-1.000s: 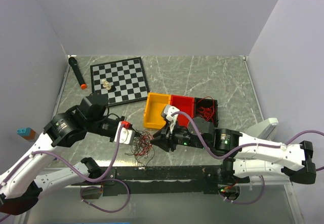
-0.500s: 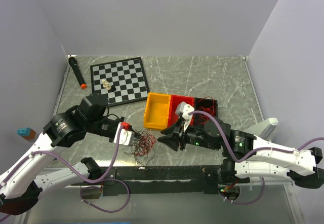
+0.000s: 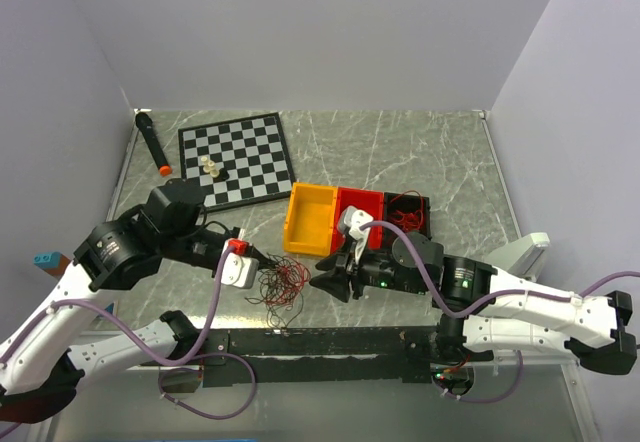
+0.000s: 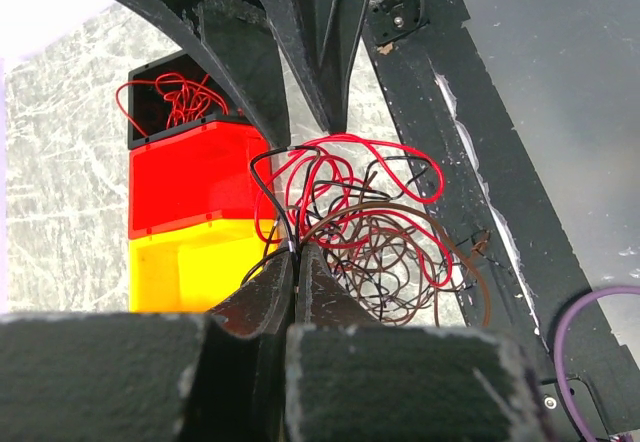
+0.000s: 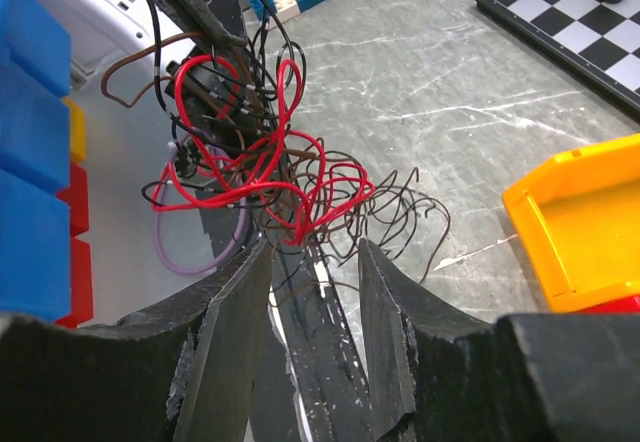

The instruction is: Untangle the cables

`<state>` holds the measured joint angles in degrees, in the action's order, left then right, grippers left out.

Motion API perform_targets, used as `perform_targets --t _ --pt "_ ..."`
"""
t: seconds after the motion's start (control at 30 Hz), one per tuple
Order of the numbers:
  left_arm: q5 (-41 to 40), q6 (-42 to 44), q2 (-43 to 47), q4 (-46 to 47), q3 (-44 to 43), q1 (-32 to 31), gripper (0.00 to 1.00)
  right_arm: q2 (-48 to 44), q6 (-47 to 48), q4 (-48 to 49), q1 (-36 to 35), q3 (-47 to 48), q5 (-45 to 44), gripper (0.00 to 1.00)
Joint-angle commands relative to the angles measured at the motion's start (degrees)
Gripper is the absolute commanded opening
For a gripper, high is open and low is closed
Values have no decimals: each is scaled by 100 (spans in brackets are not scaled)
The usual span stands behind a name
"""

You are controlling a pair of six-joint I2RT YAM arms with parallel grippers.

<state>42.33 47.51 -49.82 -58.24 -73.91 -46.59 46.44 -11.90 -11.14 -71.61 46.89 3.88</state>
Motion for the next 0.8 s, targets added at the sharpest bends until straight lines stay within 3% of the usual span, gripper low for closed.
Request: perform_targets --t 0.0,0.63,0.77 --pt "285 136 -19 23 -133 9 1 120 162 296 25 188 52 48" --pt "276 75 87 84 17 9 1 428 302 463 42 496 -10 43" --pt "285 57 96 111 17 9 1 524 285 463 42 540 43 37"
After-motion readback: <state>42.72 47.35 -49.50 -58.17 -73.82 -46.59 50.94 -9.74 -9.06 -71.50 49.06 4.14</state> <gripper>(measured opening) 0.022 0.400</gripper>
